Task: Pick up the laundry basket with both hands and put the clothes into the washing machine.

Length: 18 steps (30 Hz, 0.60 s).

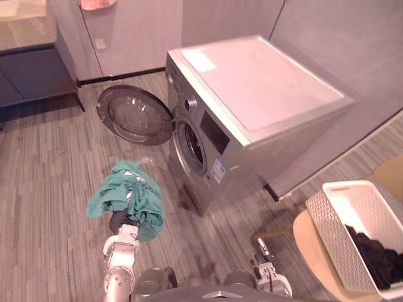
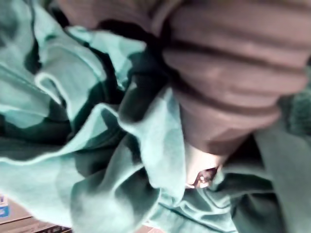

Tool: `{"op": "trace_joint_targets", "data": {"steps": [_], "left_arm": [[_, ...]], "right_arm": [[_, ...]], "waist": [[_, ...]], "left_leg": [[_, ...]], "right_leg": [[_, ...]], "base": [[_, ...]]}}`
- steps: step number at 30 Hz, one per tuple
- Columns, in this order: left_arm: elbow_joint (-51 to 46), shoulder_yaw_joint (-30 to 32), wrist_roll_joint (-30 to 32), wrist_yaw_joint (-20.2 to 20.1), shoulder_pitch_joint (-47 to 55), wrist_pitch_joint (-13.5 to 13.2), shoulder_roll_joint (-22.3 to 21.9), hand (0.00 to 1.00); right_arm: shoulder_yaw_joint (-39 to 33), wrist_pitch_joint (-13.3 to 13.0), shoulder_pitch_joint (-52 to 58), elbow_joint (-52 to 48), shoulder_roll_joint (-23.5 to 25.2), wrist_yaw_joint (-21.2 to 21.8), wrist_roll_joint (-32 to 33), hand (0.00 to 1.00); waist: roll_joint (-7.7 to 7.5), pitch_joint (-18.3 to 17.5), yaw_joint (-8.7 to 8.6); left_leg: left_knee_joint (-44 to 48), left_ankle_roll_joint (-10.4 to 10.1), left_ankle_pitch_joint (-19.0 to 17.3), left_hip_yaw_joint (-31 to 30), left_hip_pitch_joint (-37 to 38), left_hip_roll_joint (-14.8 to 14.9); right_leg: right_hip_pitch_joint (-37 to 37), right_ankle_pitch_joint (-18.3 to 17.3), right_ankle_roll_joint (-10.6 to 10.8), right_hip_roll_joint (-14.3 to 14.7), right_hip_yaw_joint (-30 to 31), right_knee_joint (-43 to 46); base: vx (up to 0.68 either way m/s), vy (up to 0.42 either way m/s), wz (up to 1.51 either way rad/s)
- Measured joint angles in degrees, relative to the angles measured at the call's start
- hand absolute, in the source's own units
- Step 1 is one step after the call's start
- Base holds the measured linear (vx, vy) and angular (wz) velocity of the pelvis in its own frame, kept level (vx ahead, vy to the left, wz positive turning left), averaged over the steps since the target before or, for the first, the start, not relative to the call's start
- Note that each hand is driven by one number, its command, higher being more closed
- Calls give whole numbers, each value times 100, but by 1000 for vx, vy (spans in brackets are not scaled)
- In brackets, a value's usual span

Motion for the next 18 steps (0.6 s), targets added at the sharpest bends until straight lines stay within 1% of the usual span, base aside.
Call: {"op": "trace_joint_targets", "data": {"steps": [1,2,3,4,5,6,7,8,9,10,11,12,13,14,15,16,17,18], "left_arm": [[230,-208,10,5,-81,38,-41,100],[333,-317,23,8,-134,60,-58,100],[475,-527,93,10,-205,87,-86,100],[496,-634,103,11,-237,110,-78,100],[495,-808,103,10,-289,112,-70,100],[478,-946,103,10,-305,109,-65,100],[484,-974,103,11,-308,110,-62,100],[467,-991,101,5,-248,114,-57,100],[403,-952,99,1,-205,111,-57,100],[364,-943,85,-18,-184,105,-55,100],[360,-944,73,-37,-187,107,-49,100],[346,-935,57,-45,-109,107,-45,100],[336,-895,-2,-32,66,108,-37,100],[330,-848,-21,-21,151,108,-36,100],[284,-735,-24,11,276,115,-37,100],[180,-681,-26,34,384,117,-40,100],[135,-655,-25,34,440,115,-42,100],[117,-541,-24,34,534,110,-54,100]], "right_arm": [[29,-9,7,-1,-6,-8,-80,0],[60,-10,11,-3,-11,-10,-163,0],[199,-6,87,-20,-18,-14,-224,0],[274,-6,137,-43,-19,-16,-223,0],[385,-10,278,-153,-13,-26,-221,0],[469,-28,404,-289,5,-28,-219,0],[489,-31,428,-301,7,-29,-219,0],[488,-44,463,-364,0,-31,-221,0],[503,-91,470,-473,8,-29,-224,0],[502,-112,494,-531,3,-23,-225,0],[503,-124,462,-580,-15,-27,-226,0],[512,-123,403,-612,-19,-30,-229,0],[623,-121,322,-676,-15,-35,-274,0],[697,-120,272,-679,-18,-37,-359,0],[782,-109,166,-692,-20,-48,-456,0],[811,-109,136,-685,-34,-181,-444,0],[832,-112,168,-687,-71,-232,-440,0],[849,-120,175,-688,-113,-263,-437,0]], "waist": [[6,-13,-46],[17,-23,-92],[52,-107,-196],[4,-166,-242],[8,-203,-324],[-52,-252,-343],[-18,-256,-322],[170,-319,-322],[212,-328,-359],[301,-287,-341],[354,-253,-208],[429,-254,-81],[434,-246,24],[412,-249,45],[391,-247,99],[371,-244,143],[364,-240,164],[333,-266,219]], "left_leg": [[-78,-10,-35,-71,154,-50],[-73,-29,-70,-141,196,-50],[-63,-64,-123,-289,186,-45],[-55,-88,-150,-371,191,-42],[-8,-191,-230,-489,248,-39],[178,-274,-457,-544,369,-35],[356,-303,-615,-541,454,31],[801,-442,-825,-448,584,306],[2019,-539,-785,-401,278,597],[3367,-532,-429,-529,-210,889],[4555,-514,-91,-784,-780,1129],[5310,-572,11,-1046,-1173,1208],[5697,-578,15,-1289,-1546,1215],[5621,-561,6,-1344,-1689,1242],[5154,-529,-13,-1427,-1909,1393],[4280,-506,-25,-1668,-2038,1520],[3738,-498,-22,-1859,-2022,1566],[2511,-500,12,-2456,-1839,1560]], "right_leg": [[-145,-73,-26,233,-71,-391],[-212,-70,-24,369,-44,-627],[-423,-44,-27,637,304,-1066],[-499,26,-33,777,601,-1279],[-524,255,-190,975,1181,-1667],[-326,409,-308,969,1357,-1951],[-207,631,-364,986,1281,-1943],[42,404,-446,1181,1215,-1868],[294,233,-517,1304,1186,-1844],[529,145,-591,1455,1164,-1904],[702,65,-656,1606,1226,-1924],[851,-19,-689,1711,1370,-1923],[1046,-65,-693,1728,1563,-1975],[1136,-81,-658,1725,1679,-2043],[1295,-112,-573,1719,1901,-2163],[1352,-182,-453,1711,2146,-2172],[1364,-228,-389,1704,2296,-2140],[1277,-385,-260,1689,2684,-1955]], "base": [[155,-36,37],[174,-34,45],[174,-45,51],[324,-104,65],[416,-153,52],[462,-173,34],[367,-139,-2],[492,-161,-7],[489,-158,-2],[564,-156,-10],[420,-71,-45],[464,-42,-89],[296,-9,-88],[338,0,-93],[312,53,-84],[366,90,-89],[268,180,-112],[265,261,-150]]}}
